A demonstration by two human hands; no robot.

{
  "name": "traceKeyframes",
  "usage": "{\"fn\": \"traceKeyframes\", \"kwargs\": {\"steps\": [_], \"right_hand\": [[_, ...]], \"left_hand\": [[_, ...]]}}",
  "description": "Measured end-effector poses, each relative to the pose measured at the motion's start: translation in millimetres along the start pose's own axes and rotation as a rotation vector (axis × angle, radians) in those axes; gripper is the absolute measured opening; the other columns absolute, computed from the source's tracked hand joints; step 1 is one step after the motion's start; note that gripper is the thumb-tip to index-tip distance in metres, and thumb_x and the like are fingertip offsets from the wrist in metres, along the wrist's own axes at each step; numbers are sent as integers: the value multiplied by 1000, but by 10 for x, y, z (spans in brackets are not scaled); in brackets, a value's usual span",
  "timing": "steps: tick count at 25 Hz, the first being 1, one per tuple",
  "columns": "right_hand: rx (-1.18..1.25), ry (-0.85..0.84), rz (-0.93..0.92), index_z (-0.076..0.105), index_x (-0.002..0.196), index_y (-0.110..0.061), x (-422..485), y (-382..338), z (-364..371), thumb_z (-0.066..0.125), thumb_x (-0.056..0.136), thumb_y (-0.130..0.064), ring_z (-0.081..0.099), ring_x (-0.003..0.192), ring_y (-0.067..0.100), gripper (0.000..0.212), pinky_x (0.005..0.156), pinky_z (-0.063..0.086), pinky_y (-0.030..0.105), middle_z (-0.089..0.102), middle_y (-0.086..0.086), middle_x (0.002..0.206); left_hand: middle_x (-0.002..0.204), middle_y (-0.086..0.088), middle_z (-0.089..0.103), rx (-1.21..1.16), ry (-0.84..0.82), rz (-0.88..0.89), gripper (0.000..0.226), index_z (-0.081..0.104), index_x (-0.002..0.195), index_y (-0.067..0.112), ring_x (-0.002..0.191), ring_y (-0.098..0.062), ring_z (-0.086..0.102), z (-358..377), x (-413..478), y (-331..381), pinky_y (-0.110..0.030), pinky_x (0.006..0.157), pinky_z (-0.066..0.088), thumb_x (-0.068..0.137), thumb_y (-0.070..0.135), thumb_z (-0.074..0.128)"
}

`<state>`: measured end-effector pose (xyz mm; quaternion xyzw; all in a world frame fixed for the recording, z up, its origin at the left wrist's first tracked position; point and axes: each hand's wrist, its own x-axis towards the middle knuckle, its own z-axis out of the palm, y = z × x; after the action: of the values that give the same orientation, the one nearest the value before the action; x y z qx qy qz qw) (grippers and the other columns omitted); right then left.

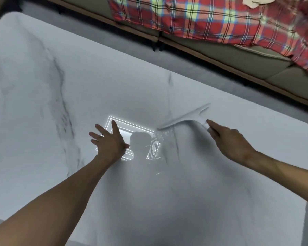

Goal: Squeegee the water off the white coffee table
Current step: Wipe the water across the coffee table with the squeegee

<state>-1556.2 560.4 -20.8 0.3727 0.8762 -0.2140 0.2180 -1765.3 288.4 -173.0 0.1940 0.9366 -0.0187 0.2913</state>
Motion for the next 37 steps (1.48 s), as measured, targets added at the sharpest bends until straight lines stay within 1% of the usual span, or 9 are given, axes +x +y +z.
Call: {"fn": "traceKeyframes", "kwargs": {"steps": [6, 10, 14, 17, 21, 25, 28, 31, 37], "right_hand": [[405, 75, 245, 43, 117, -35, 1025, -351, -298, 26, 101, -36, 47, 73, 28, 24, 46, 36, 27, 48, 10, 100], [242, 100, 232, 35, 142, -24, 835, -264, -9, 24, 103, -31, 61, 82, 38, 40, 35, 41, 28, 59, 19, 107], [219, -3, 233, 24, 151, -26, 17, -62, 287, 22, 105, -36, 60, 98, 41, 48, 71, 48, 39, 63, 19, 110], [296, -103, 272, 37, 140, -33, -355, 3, 219, 27, 103, -42, 51, 72, 27, 40, 52, 41, 26, 58, 8, 92], [467, 64, 287, 43, 104, -32, 117, -134, -87, 28, 101, -40, 50, 53, 26, 17, 37, 36, 21, 57, 15, 88], [611, 134, 392, 46, 114, -21, 837, -469, -115, 26, 102, -38, 45, 55, 23, 29, 39, 32, 20, 54, 16, 91], [417, 126, 256, 41, 136, -20, 778, -620, 165, 26, 101, -19, 57, 76, 33, 38, 45, 37, 30, 59, 22, 115], [208, 84, -4, 32, 149, -26, 259, -518, 496, 27, 104, -30, 56, 110, 41, 46, 86, 47, 44, 61, 16, 126], [-17, -67, 48, 29, 146, -50, -678, 378, 585, 26, 103, -43, 58, 77, 25, 44, 70, 43, 32, 65, -3, 83]], "left_hand": [[150, -47, -1, 13, -14, 9, 110, -4, 155, 13, 132, -73, 7, -64, -52, 31, -68, 108, 24, 81, 52, 68], [150, -47, -1, 24, -24, 5, 110, -4, 155, 13, 132, -72, 8, -98, -72, 52, -68, 109, 25, 81, 51, 69], [150, -46, 0, 22, -21, 8, 110, -2, 156, 13, 132, -72, 9, -159, -123, 94, -68, 108, 25, 80, 50, 70], [151, -45, -1, 22, -33, 3, 109, -1, 156, 14, 133, -71, 8, -208, -172, 124, -67, 109, 23, 81, 48, 71], [154, -38, -1, -77, -115, -48, 88, 6, 155, 21, 137, -65, 6, -381, -211, 132, -62, 114, 22, 89, 31, 65], [133, -32, 33, -141, -52, 29, 59, 22, 146, 8, 115, -48, 42, -433, -437, -16, -48, 98, 43, 92, 11, 43], [127, -29, 39, -78, -47, 66, 61, 19, 150, 4, 105, -40, 49, -248, -748, 20, -44, 89, 48, 93, 8, 38], [144, -34, 27, -42, -94, 87, 62, 14, 151, 4, 125, -50, 38, -55, -838, 24, -50, 100, 44, 94, 12, 38], [157, -30, 6, -121, -217, 23, 80, 1, 154, 7, 141, -57, 11, -93, -737, 81, -61, 111, 26, 93, 27, 49]]}}
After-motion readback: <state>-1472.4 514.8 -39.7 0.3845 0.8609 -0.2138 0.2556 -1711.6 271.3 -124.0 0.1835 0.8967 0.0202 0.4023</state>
